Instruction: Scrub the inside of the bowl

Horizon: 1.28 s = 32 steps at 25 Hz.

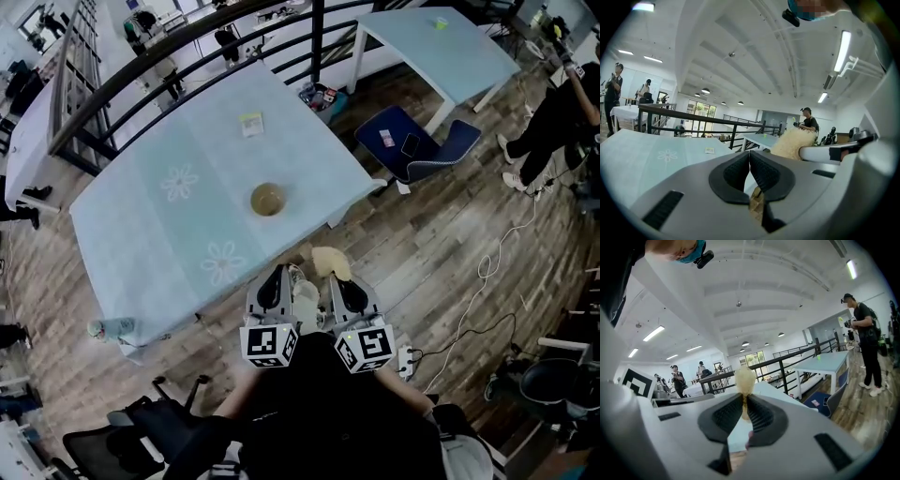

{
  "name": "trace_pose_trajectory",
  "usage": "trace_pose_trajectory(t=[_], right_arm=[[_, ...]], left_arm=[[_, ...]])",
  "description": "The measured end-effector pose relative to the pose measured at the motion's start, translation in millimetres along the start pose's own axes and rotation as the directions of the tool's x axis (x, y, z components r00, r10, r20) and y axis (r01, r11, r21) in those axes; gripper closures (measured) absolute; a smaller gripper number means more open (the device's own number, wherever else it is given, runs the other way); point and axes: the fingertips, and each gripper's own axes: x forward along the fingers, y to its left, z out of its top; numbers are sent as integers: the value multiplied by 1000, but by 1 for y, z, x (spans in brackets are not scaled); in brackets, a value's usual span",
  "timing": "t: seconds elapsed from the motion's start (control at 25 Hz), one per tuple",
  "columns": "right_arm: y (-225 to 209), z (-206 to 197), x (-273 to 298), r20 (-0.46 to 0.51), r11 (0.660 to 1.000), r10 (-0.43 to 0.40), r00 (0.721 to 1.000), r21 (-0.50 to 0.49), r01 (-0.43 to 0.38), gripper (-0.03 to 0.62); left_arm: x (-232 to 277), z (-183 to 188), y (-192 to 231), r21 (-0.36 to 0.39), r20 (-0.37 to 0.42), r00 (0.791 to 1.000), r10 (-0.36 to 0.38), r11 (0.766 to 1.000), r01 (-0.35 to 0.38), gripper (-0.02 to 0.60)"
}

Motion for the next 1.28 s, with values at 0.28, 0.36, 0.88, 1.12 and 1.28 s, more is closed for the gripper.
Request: trace_pose_trajectory(t=[0.28,0.36,0.88,1.12,1.28], right_arm=[[-40,27,49,-13,999,-24,1000,-48,23,556],[-47,41,66,-5,998,-24,1000,-56,24,556],[-32,67,154,-25,994,48,999,-101,-50,556],[-20,68,178,-53,987,102,993,-123,-108,556],[-8,62,189,-89,981,142,986,-123,-152,556]], left_arm=[[64,5,27,-30,-23,999,26,999,-26,566],[79,12,39,-43,-13,999,48,998,-48,566],[153,29,107,-137,-24,995,98,985,-101,566],[155,27,127,-133,-30,991,134,982,-137,566],[151,6,145,-139,-89,979,182,971,-193,566]])
